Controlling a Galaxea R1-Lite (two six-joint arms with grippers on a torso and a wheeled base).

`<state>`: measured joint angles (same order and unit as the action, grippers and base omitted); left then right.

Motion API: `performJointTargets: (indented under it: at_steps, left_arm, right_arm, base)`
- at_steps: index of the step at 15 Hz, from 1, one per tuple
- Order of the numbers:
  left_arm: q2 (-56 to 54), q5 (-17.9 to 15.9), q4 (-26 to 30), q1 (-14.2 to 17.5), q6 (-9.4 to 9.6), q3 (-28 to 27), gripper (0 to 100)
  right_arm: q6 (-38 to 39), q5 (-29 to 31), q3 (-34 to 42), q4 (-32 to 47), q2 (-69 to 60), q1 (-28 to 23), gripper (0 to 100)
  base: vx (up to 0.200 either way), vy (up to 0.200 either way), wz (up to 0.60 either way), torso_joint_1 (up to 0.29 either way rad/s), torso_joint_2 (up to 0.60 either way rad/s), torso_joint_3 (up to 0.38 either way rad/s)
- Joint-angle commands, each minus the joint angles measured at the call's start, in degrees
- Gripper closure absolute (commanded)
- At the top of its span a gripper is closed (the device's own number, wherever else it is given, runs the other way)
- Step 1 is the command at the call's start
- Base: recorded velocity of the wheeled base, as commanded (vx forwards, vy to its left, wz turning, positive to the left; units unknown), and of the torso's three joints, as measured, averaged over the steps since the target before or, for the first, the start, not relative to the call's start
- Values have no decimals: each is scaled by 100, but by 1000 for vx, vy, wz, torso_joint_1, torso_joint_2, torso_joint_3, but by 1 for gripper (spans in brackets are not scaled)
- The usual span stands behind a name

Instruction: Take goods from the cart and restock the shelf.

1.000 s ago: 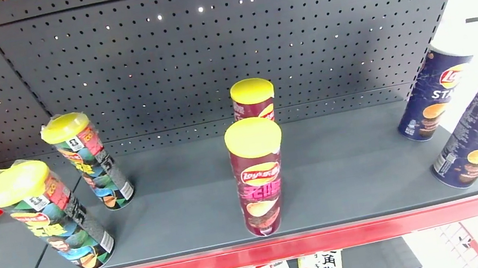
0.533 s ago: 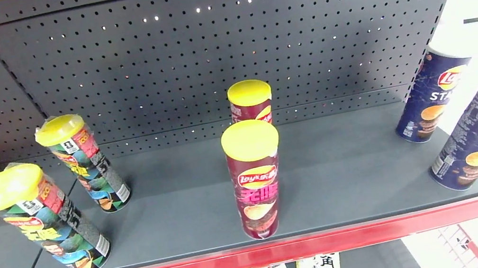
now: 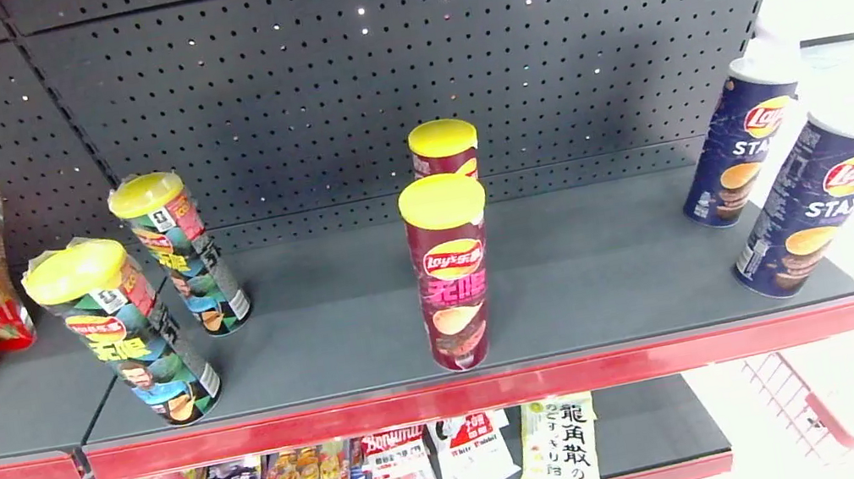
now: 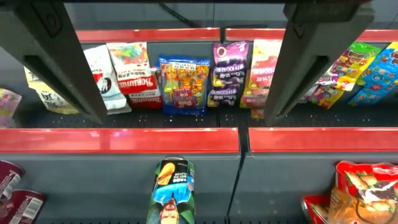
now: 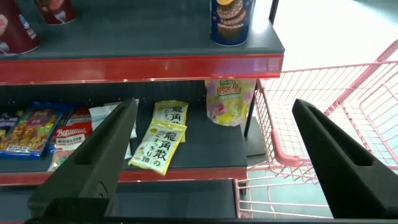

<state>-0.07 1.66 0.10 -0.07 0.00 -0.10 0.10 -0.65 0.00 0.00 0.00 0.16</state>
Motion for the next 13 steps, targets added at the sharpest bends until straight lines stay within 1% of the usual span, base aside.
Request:
performJointTargets:
  at_steps: [1, 3, 13]
  left_arm:
    - [7, 1, -1, -1, 0, 1, 0]
    - [7, 1, -1, 7, 0, 1, 0]
    - [7, 1, -1, -1, 0, 1, 0]
  right_arm:
    - [-1, -6, 0, 0, 0, 2, 0]
    - [-1, -6, 0, 0, 0, 2, 0]
    - [-10, 12, 0, 0, 0, 2, 0]
  base:
    - [0, 200, 0, 17, 7, 7]
    - [0, 200, 0, 5, 7, 7]
    - [0, 0, 0, 0, 0, 0]
